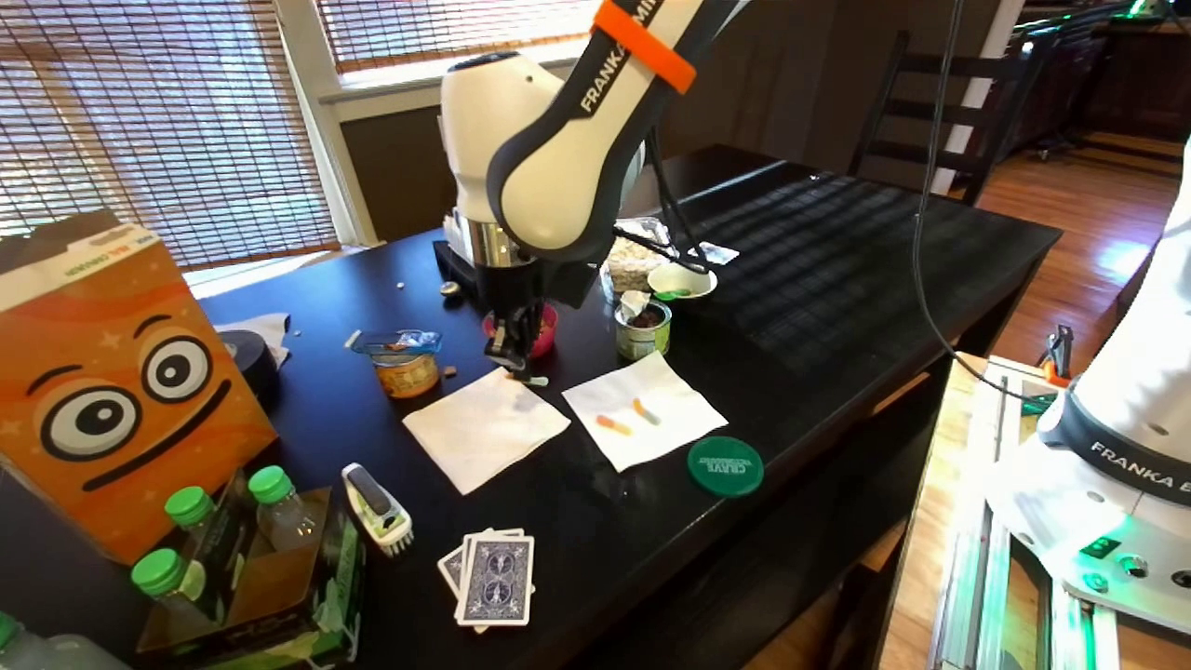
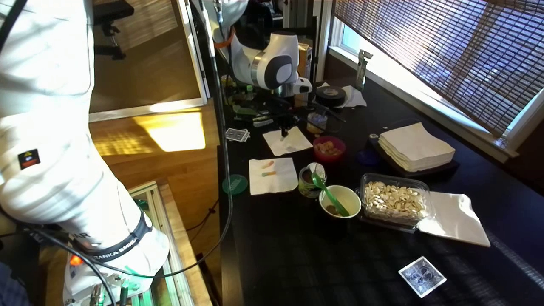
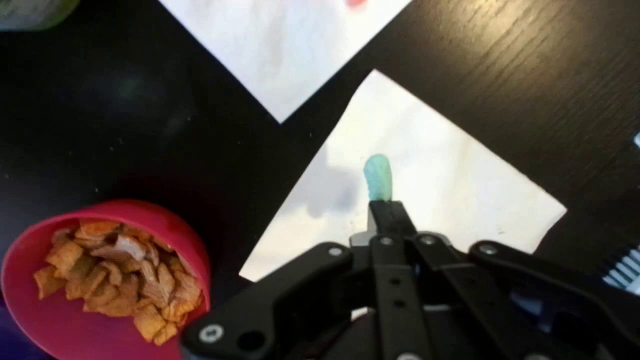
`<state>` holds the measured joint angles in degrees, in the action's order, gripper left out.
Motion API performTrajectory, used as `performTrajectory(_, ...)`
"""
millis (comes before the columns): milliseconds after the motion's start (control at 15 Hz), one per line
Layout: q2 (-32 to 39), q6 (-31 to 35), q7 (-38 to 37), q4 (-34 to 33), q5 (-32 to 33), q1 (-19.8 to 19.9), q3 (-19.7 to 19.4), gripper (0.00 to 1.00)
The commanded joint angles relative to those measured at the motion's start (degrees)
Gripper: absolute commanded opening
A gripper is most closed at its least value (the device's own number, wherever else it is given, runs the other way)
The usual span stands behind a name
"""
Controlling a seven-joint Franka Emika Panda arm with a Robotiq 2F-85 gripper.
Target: Move the jelly worms to the serviette on the right
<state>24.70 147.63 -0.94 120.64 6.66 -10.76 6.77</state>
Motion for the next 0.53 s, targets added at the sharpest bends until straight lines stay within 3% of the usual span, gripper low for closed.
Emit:
performTrajectory(0,-7.2,-0.5,-3.7,9.0,-0.4,-0.3,-0.9,0.0)
performTrajectory(467,-12.8,0.0,-9.0,18.9,-0.3,0.0,-1.7,0.0)
